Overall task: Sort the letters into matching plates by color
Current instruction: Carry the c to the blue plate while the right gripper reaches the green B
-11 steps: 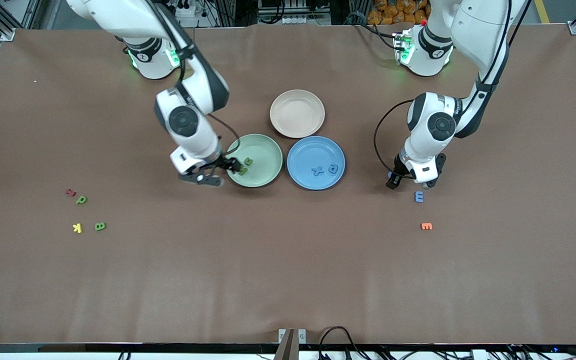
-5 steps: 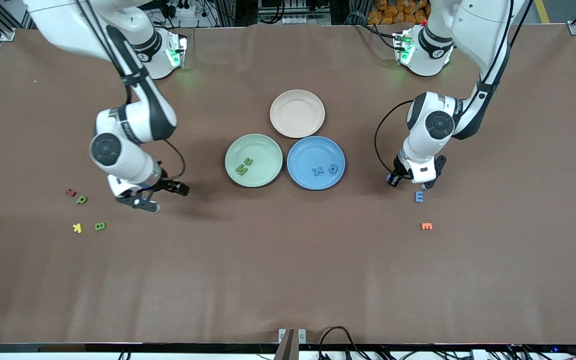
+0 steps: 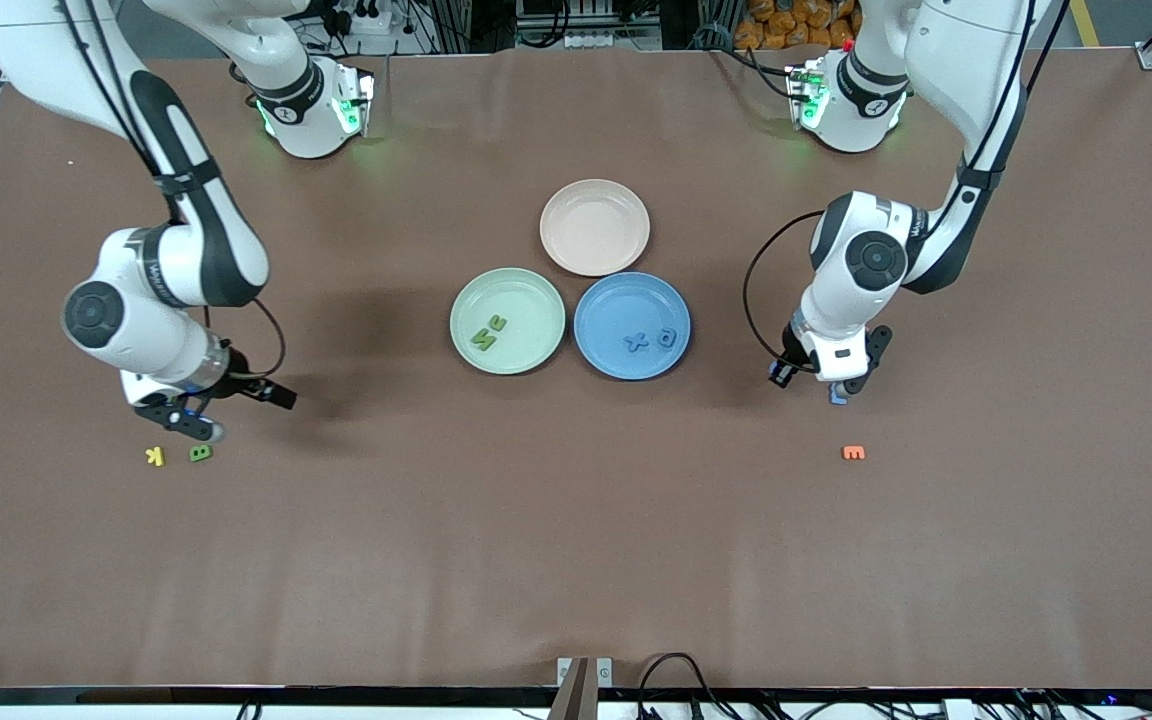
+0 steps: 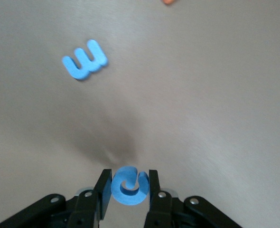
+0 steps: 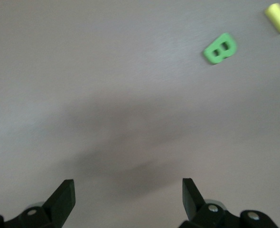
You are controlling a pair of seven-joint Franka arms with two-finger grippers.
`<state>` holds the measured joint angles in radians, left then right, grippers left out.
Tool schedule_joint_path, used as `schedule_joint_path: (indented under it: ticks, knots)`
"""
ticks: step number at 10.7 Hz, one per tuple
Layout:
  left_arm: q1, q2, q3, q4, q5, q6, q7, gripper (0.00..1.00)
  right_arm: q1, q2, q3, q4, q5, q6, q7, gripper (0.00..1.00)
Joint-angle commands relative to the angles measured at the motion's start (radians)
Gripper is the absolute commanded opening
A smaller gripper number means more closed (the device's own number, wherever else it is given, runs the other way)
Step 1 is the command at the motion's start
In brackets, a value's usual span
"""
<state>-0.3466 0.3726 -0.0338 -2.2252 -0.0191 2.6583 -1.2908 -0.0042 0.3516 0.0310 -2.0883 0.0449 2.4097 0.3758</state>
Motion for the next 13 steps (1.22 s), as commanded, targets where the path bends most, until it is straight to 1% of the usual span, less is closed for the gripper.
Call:
schedule_joint_path:
  ticks: [1, 4, 6, 7, 9, 13]
  knots:
    - [-0.057, 0.032, 0.002, 0.151, 0.025, -0.141, -0.015, 0.0, -0.045, 0.038, -0.023, 0.042, 0.012, 0.002, 0.002, 1.0]
    - [-0.135, 0.034, 0.002, 0.24, 0.018, -0.222, -0.042, 0.0, -0.121, 0.078, -0.025, 0.086, 0.013, -0.001, 0.003, 1.0]
    - [-0.199, 0.06, 0.0, 0.294, 0.016, -0.236, -0.09, 0.0, -0.129, 0.139, -0.051, 0.148, 0.013, -0.001, 0.006, 1.0]
    - [-0.241, 0.074, 0.002, 0.314, 0.016, -0.238, -0.123, 0.0, -0.131, 0.162, -0.052, 0.18, 0.026, -0.004, 0.012, 1.0]
    - [-0.313, 0.083, 0.002, 0.323, 0.014, -0.238, -0.16, 0.0, -0.137, 0.216, -0.052, 0.237, 0.091, -0.006, 0.011, 1.0]
    - [-0.417, 0.17, 0.0, 0.374, 0.013, -0.238, -0.183, 0.0, -0.126, 0.303, -0.095, 0.33, 0.092, -0.006, 0.003, 1.0]
